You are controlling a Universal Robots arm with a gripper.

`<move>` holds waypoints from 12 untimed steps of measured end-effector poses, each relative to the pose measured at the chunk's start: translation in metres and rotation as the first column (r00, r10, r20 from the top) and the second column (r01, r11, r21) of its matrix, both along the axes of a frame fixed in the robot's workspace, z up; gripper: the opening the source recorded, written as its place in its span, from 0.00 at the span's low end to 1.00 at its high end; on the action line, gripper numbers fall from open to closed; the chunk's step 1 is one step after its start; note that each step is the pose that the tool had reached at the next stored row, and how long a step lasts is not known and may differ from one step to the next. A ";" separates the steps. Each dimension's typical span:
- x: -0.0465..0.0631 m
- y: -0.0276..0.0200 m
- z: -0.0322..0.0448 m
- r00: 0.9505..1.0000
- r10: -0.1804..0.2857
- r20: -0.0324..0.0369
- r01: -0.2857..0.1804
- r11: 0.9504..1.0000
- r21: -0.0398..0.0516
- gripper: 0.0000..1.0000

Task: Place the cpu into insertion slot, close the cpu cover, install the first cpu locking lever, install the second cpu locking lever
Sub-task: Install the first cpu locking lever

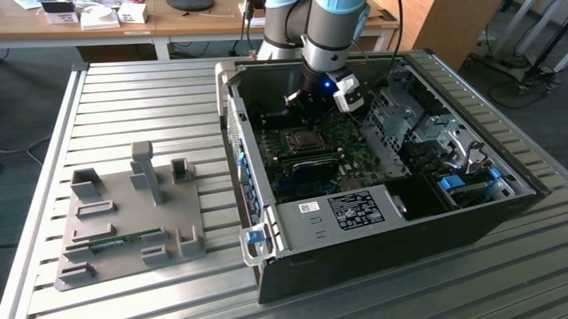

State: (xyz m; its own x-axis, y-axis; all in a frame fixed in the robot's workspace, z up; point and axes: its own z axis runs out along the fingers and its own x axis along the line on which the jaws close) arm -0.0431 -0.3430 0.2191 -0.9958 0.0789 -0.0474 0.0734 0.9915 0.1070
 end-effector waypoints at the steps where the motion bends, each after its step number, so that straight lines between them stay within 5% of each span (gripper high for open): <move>1: 0.000 0.0000 0.0000 1.000 0.000 0.000 0.000 1.000 0.000 0.11; 12: 0.000 -0.0001 0.0023 1.000 0.001 0.000 -0.001 1.000 0.000 0.11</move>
State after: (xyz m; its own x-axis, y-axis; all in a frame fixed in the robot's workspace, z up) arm -0.0431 -0.3430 0.2215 -0.9958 0.0781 -0.0473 0.0727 0.9916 0.1069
